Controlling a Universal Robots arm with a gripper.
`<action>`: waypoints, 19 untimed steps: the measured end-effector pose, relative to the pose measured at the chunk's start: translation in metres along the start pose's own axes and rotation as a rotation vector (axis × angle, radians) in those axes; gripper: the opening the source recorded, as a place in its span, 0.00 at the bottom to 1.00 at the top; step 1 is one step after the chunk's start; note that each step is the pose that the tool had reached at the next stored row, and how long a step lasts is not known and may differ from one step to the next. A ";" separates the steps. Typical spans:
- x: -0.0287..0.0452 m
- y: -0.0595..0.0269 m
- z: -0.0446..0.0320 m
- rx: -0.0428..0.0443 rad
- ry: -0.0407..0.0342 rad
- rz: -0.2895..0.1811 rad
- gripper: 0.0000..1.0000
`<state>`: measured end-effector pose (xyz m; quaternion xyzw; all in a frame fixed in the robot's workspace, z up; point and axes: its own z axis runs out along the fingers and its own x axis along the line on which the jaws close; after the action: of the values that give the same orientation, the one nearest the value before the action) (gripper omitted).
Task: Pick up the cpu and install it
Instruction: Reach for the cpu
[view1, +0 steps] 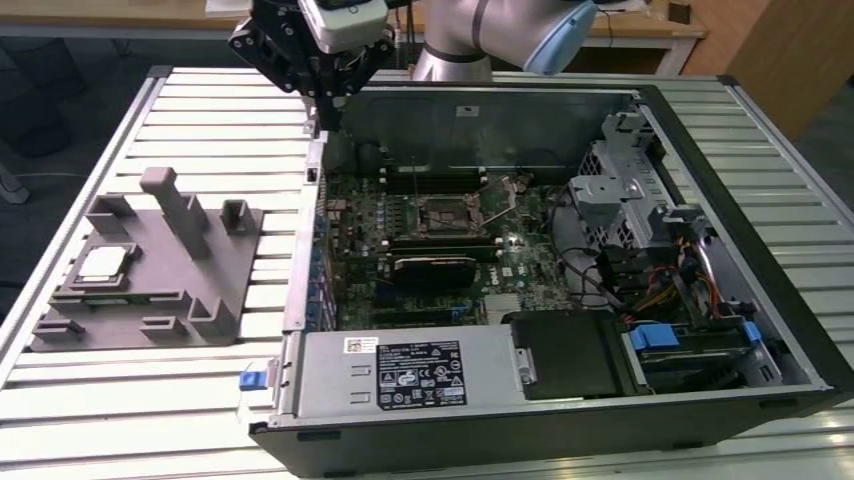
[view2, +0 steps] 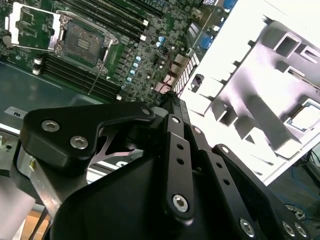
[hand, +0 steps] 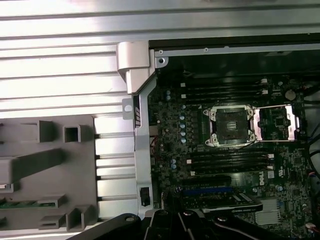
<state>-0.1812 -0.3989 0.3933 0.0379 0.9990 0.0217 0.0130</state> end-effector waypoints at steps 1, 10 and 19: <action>0.0009 -0.0001 0.0000 -0.0001 -0.0001 0.000 0.11; 0.0115 -0.0009 -0.0003 -0.0001 0.0000 0.000 0.11; 0.0208 -0.0016 -0.0005 0.0000 -0.0001 0.000 0.11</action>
<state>-0.2020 -0.3989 0.3933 0.0379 0.9990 0.0217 0.0131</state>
